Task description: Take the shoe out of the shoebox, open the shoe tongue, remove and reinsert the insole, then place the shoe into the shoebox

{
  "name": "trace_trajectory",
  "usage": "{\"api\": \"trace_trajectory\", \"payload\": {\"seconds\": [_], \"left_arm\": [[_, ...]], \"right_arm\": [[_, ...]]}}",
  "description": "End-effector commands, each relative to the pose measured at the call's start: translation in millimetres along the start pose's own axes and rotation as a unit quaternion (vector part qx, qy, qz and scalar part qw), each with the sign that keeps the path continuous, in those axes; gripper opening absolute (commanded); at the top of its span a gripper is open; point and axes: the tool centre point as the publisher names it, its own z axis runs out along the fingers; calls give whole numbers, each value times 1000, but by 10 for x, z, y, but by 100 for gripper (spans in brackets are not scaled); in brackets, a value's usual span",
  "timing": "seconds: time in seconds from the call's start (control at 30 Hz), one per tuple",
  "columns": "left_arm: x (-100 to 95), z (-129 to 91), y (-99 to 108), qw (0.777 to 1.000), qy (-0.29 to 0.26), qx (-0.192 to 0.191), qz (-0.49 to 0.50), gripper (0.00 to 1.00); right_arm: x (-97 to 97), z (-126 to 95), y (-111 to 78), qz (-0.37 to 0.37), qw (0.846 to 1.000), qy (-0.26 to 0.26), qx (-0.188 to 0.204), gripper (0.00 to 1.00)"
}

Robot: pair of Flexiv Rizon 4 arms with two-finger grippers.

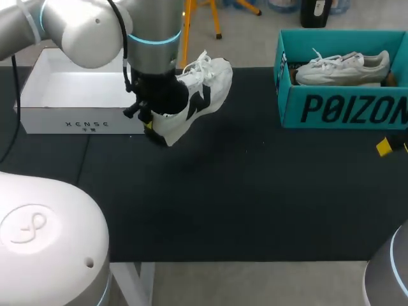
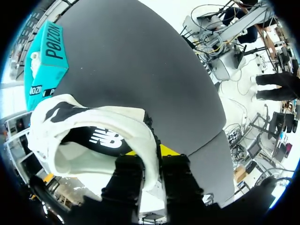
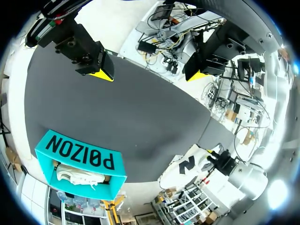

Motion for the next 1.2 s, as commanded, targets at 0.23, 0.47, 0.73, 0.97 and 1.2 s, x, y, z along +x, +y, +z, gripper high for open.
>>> {"api": "trace_trajectory", "payload": {"seconds": [0.23,0.47,0.73,0.97,1.2], "left_arm": [[144,-241,1098,994,-4,-23,107,0],[291,-212,1904,983,-9,-39,178,0],[423,-100,2660,962,-9,-95,257,0],[389,172,3233,949,5,-114,294,0],[308,464,3685,951,22,-119,284,0]], "right_arm": [[-1,13,15,1,1000,-1,2,100],[-1,13,15,1,1000,-1,2,100],[-1,13,15,1,1000,-1,2,100],[-1,13,15,1,1000,-1,2,100],[-1,13,15,1,1000,-1,2,100]]}}
